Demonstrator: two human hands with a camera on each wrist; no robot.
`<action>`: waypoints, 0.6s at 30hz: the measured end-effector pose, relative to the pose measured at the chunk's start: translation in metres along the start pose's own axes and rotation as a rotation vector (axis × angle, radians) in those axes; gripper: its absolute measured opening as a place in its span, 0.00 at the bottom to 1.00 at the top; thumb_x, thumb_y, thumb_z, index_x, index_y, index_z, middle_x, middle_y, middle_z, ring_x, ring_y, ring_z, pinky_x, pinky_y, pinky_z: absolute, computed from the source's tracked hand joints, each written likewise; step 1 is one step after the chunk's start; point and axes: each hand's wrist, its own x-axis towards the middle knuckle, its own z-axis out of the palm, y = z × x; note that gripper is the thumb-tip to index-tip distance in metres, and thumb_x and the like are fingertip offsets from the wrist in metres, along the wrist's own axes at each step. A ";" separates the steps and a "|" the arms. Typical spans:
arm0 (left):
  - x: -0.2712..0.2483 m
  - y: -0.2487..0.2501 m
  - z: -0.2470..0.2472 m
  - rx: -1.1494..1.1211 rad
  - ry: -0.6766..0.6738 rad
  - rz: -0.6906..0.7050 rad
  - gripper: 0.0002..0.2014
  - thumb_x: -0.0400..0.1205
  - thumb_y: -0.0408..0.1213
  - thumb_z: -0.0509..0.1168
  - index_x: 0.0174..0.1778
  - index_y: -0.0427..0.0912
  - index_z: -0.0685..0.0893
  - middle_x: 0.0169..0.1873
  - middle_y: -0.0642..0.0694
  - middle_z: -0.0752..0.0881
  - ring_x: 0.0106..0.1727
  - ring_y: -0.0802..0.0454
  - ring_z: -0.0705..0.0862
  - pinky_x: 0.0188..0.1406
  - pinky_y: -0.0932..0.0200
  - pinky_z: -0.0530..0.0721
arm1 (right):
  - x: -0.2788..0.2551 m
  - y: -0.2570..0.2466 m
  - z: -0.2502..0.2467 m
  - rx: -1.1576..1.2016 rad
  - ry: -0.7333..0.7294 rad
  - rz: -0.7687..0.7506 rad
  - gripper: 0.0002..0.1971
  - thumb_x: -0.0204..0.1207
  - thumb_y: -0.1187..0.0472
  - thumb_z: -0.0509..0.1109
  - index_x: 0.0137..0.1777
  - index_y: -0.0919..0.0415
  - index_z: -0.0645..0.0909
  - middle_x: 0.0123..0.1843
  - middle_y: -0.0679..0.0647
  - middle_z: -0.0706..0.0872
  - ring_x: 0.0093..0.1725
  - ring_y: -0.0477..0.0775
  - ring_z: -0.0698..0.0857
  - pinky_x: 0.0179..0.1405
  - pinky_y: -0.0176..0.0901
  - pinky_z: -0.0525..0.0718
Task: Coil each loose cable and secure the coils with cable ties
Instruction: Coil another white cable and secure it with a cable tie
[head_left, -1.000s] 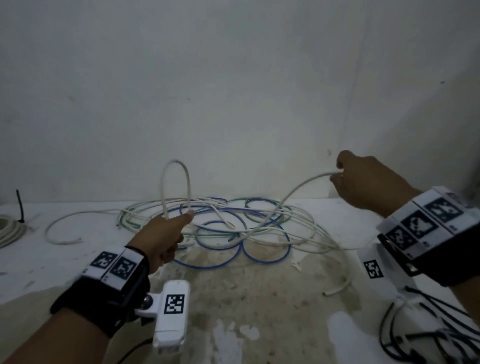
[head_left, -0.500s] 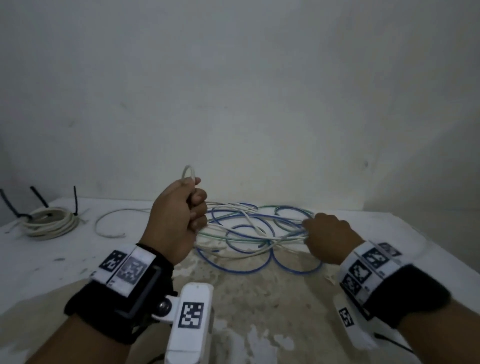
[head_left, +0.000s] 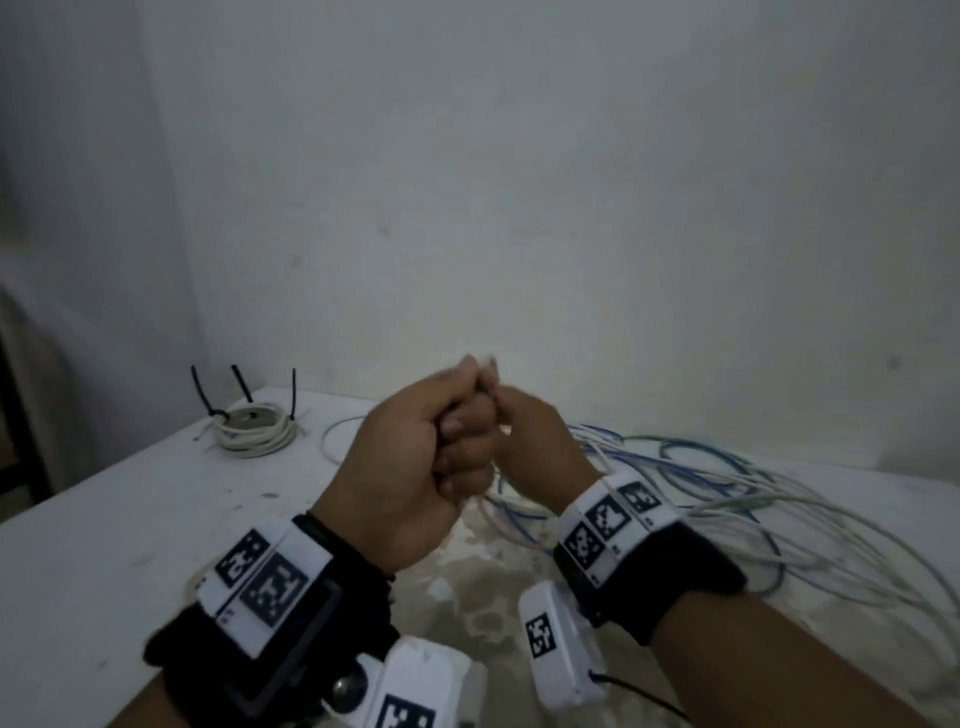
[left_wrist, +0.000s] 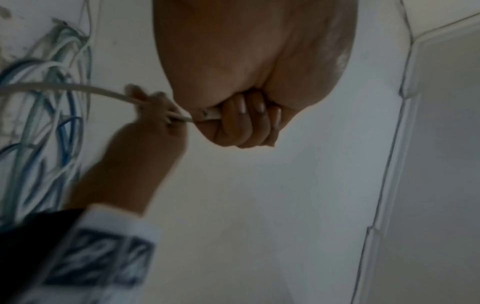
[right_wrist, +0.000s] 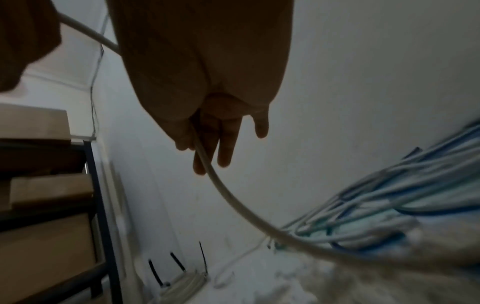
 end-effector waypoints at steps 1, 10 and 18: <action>0.000 0.008 -0.002 -0.043 0.021 0.053 0.11 0.82 0.43 0.55 0.38 0.43 0.76 0.19 0.54 0.60 0.14 0.62 0.57 0.14 0.67 0.51 | -0.004 0.004 0.008 -0.045 -0.069 0.029 0.09 0.79 0.60 0.64 0.37 0.54 0.79 0.35 0.49 0.86 0.35 0.41 0.82 0.39 0.37 0.77; 0.026 0.035 -0.059 0.013 0.370 0.296 0.10 0.88 0.34 0.50 0.49 0.38 0.77 0.24 0.51 0.70 0.19 0.58 0.64 0.14 0.67 0.63 | -0.054 0.012 0.011 -0.417 -0.204 -0.091 0.08 0.84 0.50 0.58 0.58 0.51 0.69 0.37 0.46 0.76 0.38 0.53 0.79 0.31 0.44 0.72; 0.035 -0.003 -0.074 0.316 0.443 0.196 0.11 0.90 0.38 0.52 0.53 0.37 0.78 0.21 0.53 0.70 0.20 0.59 0.62 0.17 0.67 0.61 | -0.060 -0.033 -0.034 -0.621 -0.134 -0.439 0.02 0.75 0.58 0.67 0.42 0.53 0.77 0.36 0.50 0.77 0.28 0.55 0.79 0.19 0.45 0.75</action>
